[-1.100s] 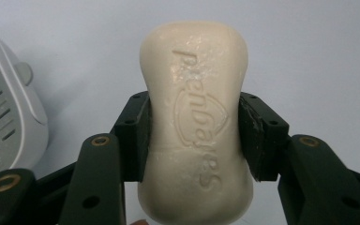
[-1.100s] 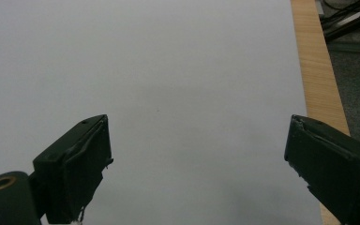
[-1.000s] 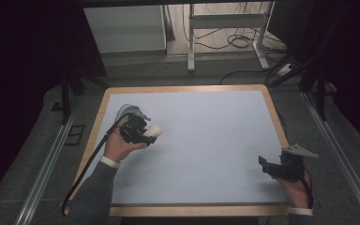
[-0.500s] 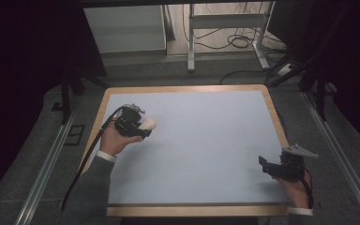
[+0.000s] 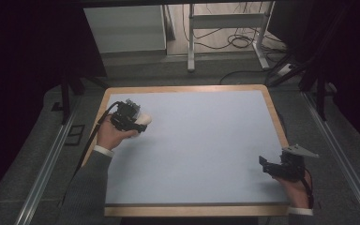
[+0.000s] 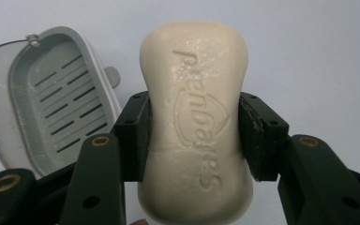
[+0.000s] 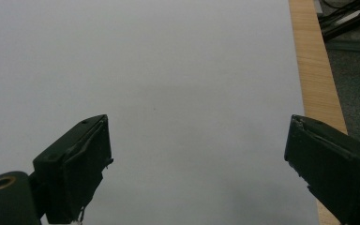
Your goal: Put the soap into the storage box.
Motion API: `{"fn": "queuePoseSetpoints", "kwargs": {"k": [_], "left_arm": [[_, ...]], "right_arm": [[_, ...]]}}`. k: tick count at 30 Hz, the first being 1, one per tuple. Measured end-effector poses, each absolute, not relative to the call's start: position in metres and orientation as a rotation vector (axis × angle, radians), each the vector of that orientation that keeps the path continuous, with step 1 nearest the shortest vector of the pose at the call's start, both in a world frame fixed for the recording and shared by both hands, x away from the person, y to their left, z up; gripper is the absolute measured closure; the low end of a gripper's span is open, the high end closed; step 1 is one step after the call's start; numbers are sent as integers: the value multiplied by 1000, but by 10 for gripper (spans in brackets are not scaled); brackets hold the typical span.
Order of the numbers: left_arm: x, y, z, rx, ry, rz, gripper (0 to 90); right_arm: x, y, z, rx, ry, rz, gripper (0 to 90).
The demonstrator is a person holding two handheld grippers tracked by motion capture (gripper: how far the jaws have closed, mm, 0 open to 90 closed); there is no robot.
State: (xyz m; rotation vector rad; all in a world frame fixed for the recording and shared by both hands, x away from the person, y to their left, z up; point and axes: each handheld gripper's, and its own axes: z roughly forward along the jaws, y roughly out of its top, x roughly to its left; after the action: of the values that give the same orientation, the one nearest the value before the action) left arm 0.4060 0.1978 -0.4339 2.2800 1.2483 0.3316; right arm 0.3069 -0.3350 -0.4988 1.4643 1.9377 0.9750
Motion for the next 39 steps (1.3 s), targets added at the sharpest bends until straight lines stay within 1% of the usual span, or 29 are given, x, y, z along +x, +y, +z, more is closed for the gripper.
{"fn": "queuePoseSetpoints", "kwargs": {"k": [9,18,28,30,39], "left_arm": [[415,206,-432,2239,1289,362,494],[427,214,-435,2241,1322,329,494],[444,221,-441,2233,1378,339,494],[449,225,-444,2235,1414,346,494],[458,232,-451,2216,1462,332,494]], "right_arm": [[307,-336,-498,1467,1936,976,74],[307,-337,-499,1466,1933,972,74],[307,-337,-499,1468,1935,972,74],[307,-337,-499,1466,1935,972,74],[307,-337,-499,1466,1936,970,74]]}}
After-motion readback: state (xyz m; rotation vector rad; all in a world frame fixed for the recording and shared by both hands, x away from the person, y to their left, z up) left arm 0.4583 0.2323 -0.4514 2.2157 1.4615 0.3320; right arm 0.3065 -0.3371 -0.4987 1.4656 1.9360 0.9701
